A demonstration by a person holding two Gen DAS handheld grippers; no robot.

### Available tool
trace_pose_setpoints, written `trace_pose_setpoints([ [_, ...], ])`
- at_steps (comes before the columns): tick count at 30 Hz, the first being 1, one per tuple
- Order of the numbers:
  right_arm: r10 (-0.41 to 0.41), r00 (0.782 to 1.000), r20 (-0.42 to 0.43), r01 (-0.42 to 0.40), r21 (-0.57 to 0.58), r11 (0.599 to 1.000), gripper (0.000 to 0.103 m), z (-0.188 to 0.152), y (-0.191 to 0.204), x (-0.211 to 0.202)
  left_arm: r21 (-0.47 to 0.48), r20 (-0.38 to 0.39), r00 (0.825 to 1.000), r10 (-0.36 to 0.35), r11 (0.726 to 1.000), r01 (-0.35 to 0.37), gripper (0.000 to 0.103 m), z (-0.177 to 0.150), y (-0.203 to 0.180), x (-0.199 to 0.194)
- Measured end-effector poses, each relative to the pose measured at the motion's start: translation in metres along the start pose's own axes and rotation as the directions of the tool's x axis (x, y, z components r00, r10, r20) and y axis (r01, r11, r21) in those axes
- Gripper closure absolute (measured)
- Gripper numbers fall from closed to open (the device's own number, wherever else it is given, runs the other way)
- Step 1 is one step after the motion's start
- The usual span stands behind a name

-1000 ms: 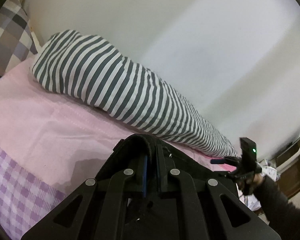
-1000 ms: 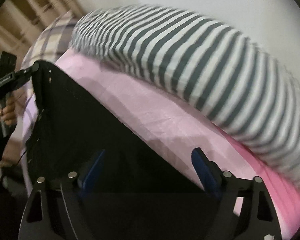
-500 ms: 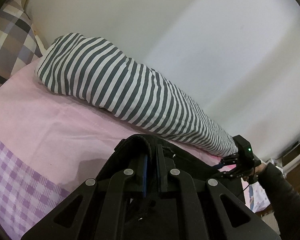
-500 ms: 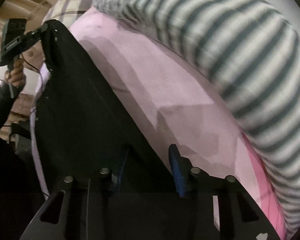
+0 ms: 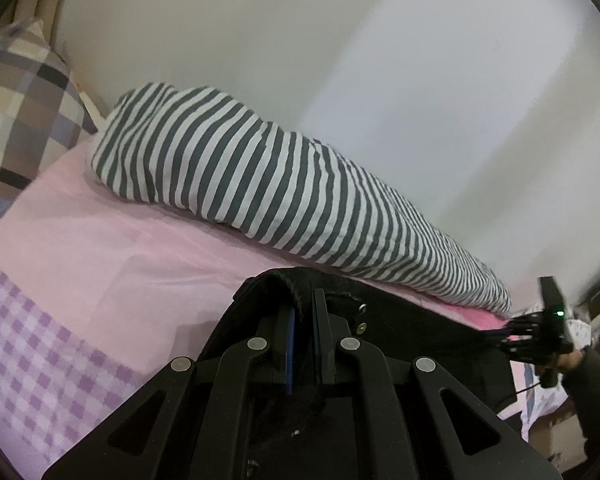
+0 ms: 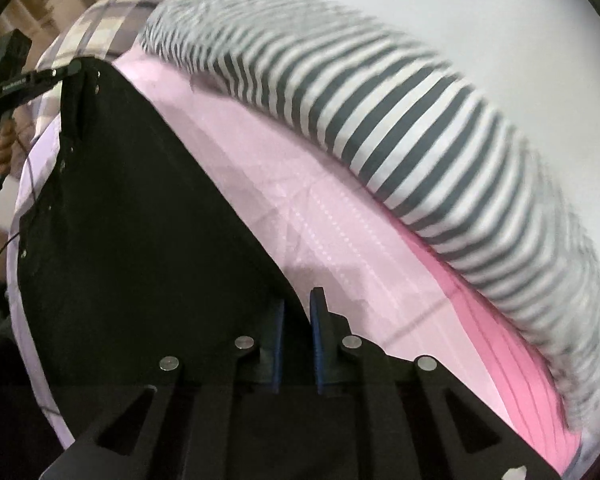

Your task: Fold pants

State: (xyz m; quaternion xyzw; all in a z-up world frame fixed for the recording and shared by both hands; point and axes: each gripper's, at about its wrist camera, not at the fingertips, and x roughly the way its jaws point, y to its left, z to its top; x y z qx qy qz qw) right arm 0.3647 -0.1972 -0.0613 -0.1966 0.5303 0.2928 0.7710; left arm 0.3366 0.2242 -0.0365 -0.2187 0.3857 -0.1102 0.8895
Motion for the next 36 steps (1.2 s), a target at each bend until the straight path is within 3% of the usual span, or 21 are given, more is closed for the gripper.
trace_pose_setpoints([
  [5,-0.126,0.986,0.106,0.121,0.051,0.991,0.094,-0.036,0.044,-0.056,0.046,0.022,0.999,-0.027,0.999,0.026,0.096,-0.013,-0.009,-0.039],
  [10,-0.170,0.976,0.135,0.154,0.119,0.981,0.095,-0.080,0.083,-0.083,0.087,0.019,0.999,-0.044,0.995,0.043,0.095,-0.041,-0.014,-0.080],
  [16,-0.135,0.984,0.113,0.108,0.219,0.970,0.096,-0.141,0.118,-0.074,0.090,-0.041,0.999,-0.036,0.995,0.039,0.094,-0.087,-0.006,-0.110],
  [21,-0.125,0.989,0.082,0.099,0.264,0.960,0.096,-0.173,0.138,-0.054,0.081,-0.129,0.991,0.019,0.997,-0.009,0.092,-0.129,0.007,-0.110],
  [27,-0.120,0.990,0.071,0.091,0.316,0.944,0.096,-0.188,0.144,-0.039,0.106,-0.216,0.971,0.106,0.991,-0.085,0.091,-0.166,0.018,-0.103],
  [32,-0.137,0.990,0.040,0.117,0.319,0.940,0.095,-0.195,0.148,-0.023,0.160,-0.295,0.931,0.216,0.971,-0.175,0.091,-0.190,0.020,-0.085],
  [36,-0.134,0.989,0.068,0.099,0.369,0.924,0.087,-0.197,0.146,-0.023,0.182,-0.303,0.919,0.252,0.962,-0.204,0.089,-0.196,0.019,-0.084],
])
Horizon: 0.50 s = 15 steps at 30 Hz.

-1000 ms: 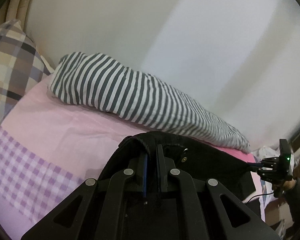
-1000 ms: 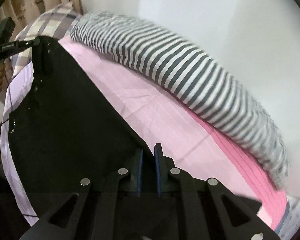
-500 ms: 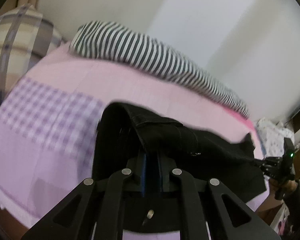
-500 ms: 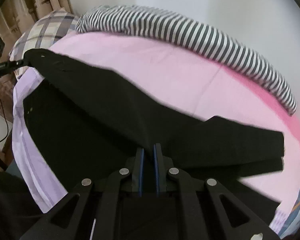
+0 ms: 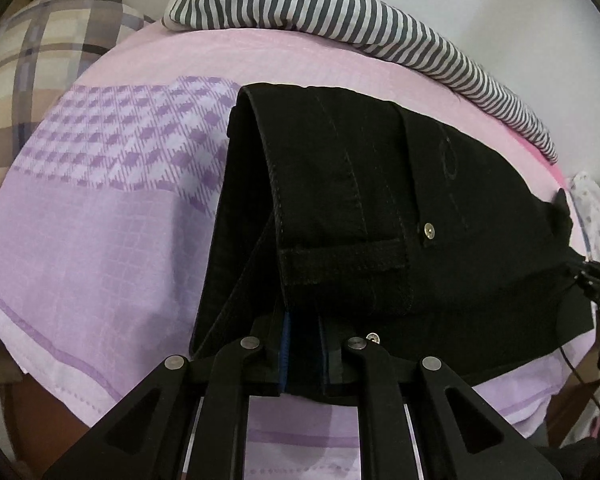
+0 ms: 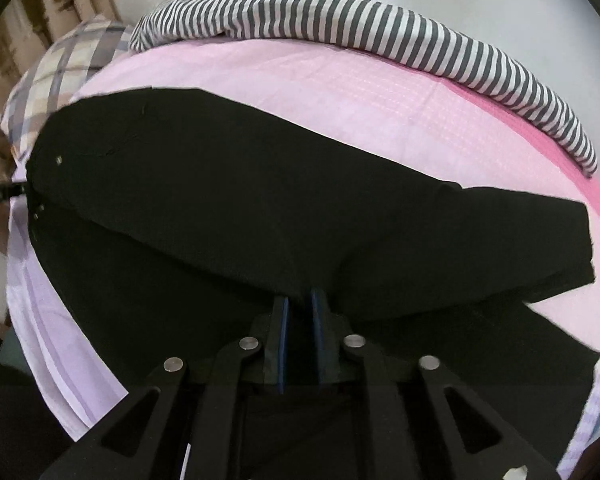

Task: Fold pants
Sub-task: 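Open both tools to release the folded trousers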

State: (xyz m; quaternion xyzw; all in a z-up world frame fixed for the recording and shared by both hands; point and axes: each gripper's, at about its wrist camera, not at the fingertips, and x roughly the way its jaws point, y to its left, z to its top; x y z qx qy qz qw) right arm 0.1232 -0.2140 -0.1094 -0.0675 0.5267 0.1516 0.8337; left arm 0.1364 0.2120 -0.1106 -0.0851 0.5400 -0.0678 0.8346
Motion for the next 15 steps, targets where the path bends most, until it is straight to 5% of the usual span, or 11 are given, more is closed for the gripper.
trace_pose_setpoints([
  [5,0.021,0.999,0.042,-0.022,0.035,0.999,0.065,-0.009,0.002,-0.015,-0.059,-0.023,1.000,0.010,0.998,-0.011,0.070,-0.001,0.005,-0.010],
  [9,0.039,0.995,0.088,-0.045,0.066,0.997,0.061,-0.018,0.001,-0.038,-0.141,0.001,1.000,0.012,0.990,-0.012,0.050,-0.009,0.019,-0.033],
  [12,0.099,0.986,0.137,-0.120,0.155,0.981,0.058,-0.028,-0.007,-0.056,-0.245,0.048,0.996,-0.076,0.966,0.085,0.050,-0.015,0.032,-0.052],
  [15,0.168,0.968,0.187,-0.215,0.271,0.938,0.058,-0.038,-0.020,-0.065,-0.376,0.085,0.978,-0.192,0.902,0.210,0.049,-0.022,0.041,-0.058],
])
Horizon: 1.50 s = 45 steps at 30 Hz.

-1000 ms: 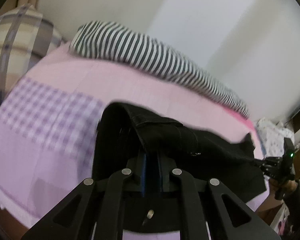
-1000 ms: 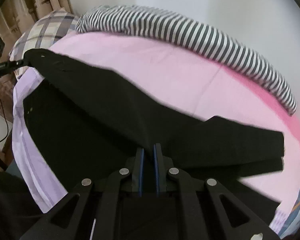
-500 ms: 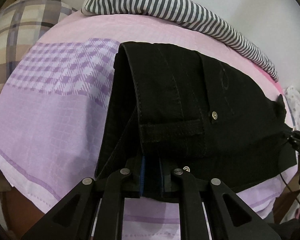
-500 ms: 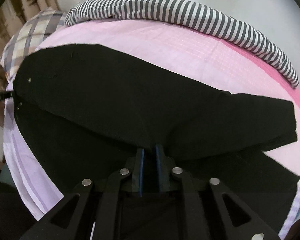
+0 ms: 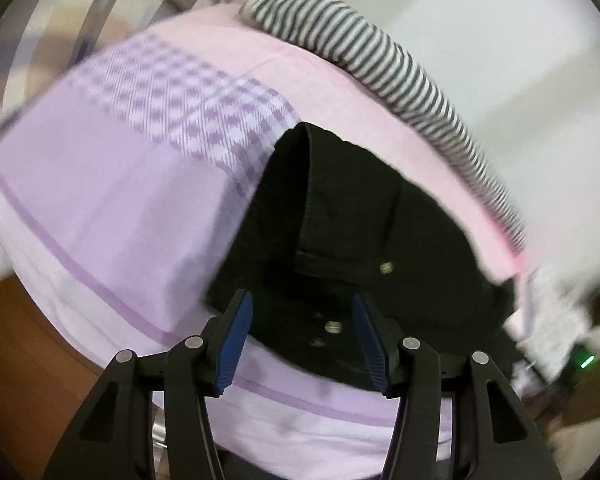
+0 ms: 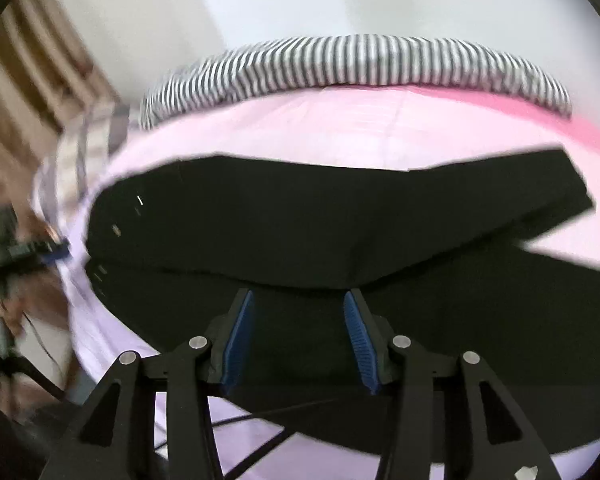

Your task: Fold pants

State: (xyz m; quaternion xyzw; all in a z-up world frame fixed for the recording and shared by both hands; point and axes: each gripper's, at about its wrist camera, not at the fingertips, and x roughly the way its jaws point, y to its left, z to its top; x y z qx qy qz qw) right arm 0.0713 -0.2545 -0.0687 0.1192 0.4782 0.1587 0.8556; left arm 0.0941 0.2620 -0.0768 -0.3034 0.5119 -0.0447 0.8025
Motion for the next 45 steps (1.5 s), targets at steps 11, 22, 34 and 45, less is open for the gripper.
trace_pose_setpoints([
  [11,0.052,0.997,0.052,-0.061,0.208,0.976,0.057,-0.015,-0.033,-0.005,-0.237,-0.065,0.990,-0.124,0.966,0.106,0.049,-0.006,0.005,0.048],
  [22,-0.008,0.998,0.066,-0.013,0.306,0.952,0.057,-0.018,-0.070,0.002,-0.261,0.022,0.993,-0.115,0.958,0.116,0.076,0.003,0.002,0.061],
  [34,-0.088,0.981,0.173,-0.004,0.469,0.883,0.064,0.019,-0.140,0.000,-0.251,0.065,0.993,-0.095,0.962,0.108,0.082,0.017,-0.006,0.043],
  [45,-0.129,0.982,0.138,0.022,0.593,0.805,0.067,0.046,-0.205,0.023,-0.253,0.046,0.998,-0.052,0.966,0.063,0.082,0.021,-0.008,0.047],
])
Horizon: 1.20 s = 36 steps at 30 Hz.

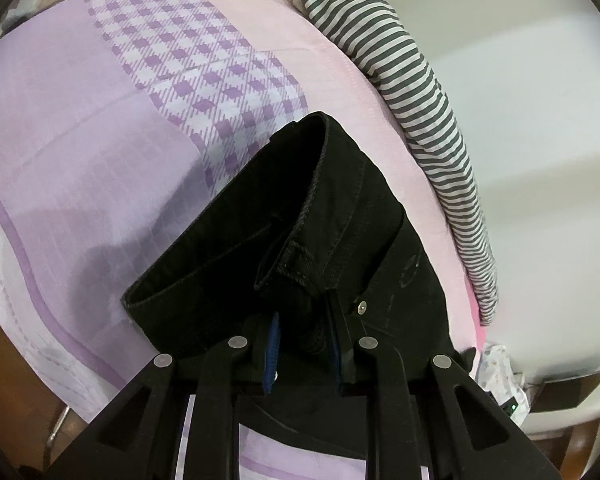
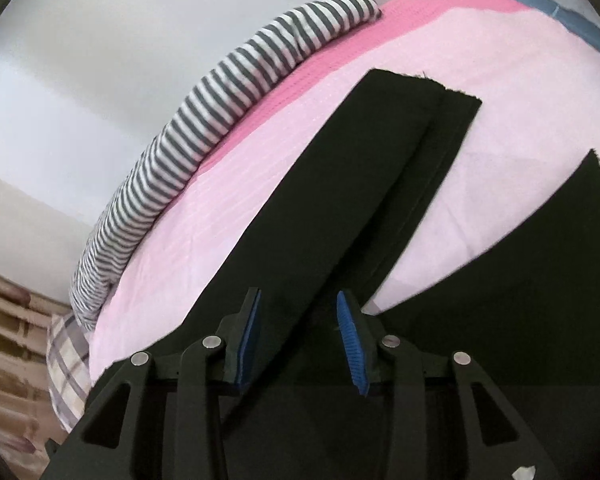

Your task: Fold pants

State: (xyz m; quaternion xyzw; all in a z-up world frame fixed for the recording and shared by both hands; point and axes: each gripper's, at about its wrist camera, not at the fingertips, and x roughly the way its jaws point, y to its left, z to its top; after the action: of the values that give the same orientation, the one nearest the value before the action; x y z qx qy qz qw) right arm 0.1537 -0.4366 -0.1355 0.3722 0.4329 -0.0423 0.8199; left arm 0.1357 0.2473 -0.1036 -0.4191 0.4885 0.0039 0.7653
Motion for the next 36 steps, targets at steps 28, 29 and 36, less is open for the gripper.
trace_pose_setpoints([
  [28,-0.176,0.971,0.159,0.197,-0.131,0.972,0.099,-0.051,-0.009,-0.129,0.292,-0.044,0.987,0.153,0.947,-0.134,0.084,0.017,-0.034,-0.018],
  [29,-0.182,0.971,0.154,0.200,-0.116,0.973,0.099,-0.059,-0.015,-0.131,0.304,-0.047,0.986,0.162,0.942,-0.140,0.084,0.016,-0.033,-0.018],
  [36,-0.216,0.972,0.096,0.222,-0.055,0.973,0.099,-0.093,-0.040,-0.132,0.408,-0.058,0.963,0.265,0.886,-0.219,0.084,0.003,-0.025,-0.013],
])
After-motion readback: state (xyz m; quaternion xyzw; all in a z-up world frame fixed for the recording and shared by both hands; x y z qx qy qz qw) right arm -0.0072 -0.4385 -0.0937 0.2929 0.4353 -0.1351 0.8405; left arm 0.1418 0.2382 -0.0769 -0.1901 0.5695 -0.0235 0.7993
